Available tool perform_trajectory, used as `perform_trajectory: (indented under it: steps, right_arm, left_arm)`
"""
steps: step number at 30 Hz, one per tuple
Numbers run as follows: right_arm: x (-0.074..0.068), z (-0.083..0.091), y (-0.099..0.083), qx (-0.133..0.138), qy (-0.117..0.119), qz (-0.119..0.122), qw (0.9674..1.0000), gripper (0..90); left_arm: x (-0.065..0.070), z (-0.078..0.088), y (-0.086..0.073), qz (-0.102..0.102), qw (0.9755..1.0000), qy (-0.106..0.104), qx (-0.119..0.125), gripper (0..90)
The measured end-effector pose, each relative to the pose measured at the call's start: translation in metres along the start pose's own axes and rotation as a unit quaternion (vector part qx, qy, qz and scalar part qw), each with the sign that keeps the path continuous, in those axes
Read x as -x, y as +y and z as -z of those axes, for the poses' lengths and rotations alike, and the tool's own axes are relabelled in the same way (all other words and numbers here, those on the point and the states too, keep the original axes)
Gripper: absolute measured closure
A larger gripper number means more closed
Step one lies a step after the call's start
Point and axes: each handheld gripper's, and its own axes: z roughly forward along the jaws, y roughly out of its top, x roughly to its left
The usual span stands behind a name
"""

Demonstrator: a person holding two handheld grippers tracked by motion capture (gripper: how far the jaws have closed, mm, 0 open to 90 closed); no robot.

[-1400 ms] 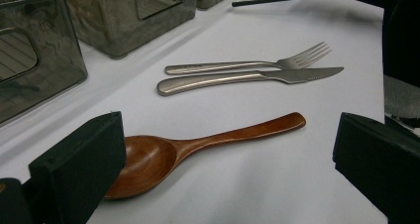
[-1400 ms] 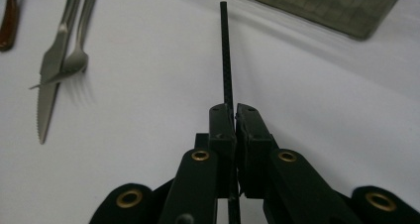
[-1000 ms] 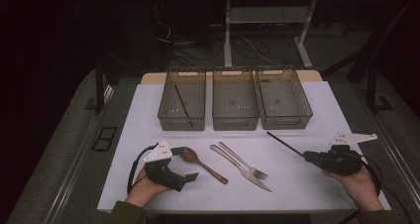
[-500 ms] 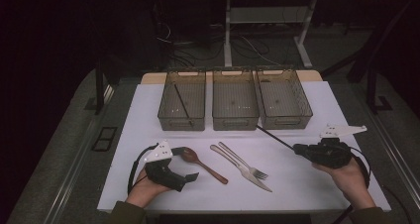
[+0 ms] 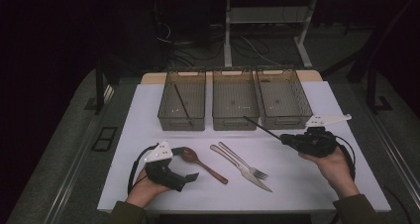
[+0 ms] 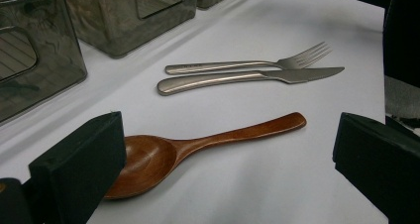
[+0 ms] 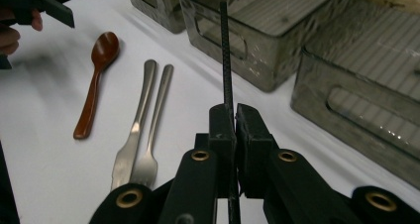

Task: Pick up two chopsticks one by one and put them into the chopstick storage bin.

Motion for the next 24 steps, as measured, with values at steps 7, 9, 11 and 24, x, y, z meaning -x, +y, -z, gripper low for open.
perform_trajectory:
  steps: [7,9,11,24]
  right_arm:
    - [-0.006,-0.019,0.016,-0.003,0.002,0.004,1.0,85.4]
    - [-0.007,-0.024,0.02,-0.003,0.001,0.002,1.0,85.4]
    - [-0.009,-0.029,0.025,-0.005,0.002,0.005,1.0,85.4]
    - [-0.017,-0.056,0.055,-0.005,0.009,0.006,0.9999,85.4]
  left_arm:
    - [0.0,0.0,0.0,0.0,1.0,0.0,0.0,0.0]
    - [0.0,0.0,0.0,-0.002,1.0,-0.001,0.0,0.0]
    - [0.0,0.0,0.0,-0.003,1.0,-0.001,0.0,0.0]
    - [0.001,-0.001,0.001,0.0,1.0,-0.002,0.003,0.0]
